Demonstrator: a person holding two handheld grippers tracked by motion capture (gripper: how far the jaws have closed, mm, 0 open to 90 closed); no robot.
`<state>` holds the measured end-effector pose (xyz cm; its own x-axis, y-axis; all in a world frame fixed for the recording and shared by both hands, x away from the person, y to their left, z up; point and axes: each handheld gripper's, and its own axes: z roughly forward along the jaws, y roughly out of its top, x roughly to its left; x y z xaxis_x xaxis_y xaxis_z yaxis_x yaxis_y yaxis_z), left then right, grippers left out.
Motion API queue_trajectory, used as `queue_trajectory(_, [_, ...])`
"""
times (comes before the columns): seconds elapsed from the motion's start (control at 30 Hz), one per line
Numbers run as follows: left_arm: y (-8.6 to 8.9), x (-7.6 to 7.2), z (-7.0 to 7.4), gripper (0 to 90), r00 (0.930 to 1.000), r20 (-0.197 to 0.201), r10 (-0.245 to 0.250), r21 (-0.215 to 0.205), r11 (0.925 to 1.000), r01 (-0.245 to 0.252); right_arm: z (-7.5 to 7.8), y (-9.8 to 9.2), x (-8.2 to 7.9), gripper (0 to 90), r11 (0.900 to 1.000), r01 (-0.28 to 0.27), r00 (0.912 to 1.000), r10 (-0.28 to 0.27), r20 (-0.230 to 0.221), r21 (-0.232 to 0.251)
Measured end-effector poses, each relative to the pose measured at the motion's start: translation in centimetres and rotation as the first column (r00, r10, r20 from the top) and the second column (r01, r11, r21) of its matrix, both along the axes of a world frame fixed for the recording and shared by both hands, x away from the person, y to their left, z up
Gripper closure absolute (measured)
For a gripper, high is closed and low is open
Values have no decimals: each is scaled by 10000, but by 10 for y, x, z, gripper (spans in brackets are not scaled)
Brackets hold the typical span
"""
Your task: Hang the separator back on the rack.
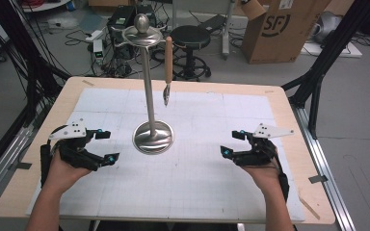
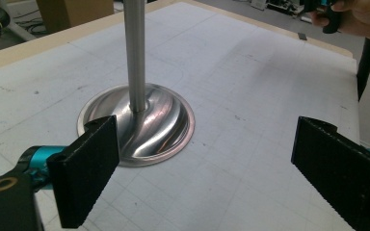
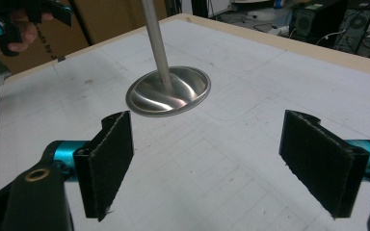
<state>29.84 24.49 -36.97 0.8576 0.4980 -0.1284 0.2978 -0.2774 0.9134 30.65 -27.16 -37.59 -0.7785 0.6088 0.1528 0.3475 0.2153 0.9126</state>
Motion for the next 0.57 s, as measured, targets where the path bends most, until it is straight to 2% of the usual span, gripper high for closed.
queue_trajectory(0.2, [1, 1, 0, 106, 10000, -2, 52, 32, 10000, -52, -1, 1, 0, 189, 10000, 1, 9999, -2, -107, -49])
queue_trajectory(0.57, [0, 1, -1, 106, 10000, -60, 75, 37, 10000, -75, -1, 0, 0, 188, 10000, -21, 10000, 21, -39, -15])
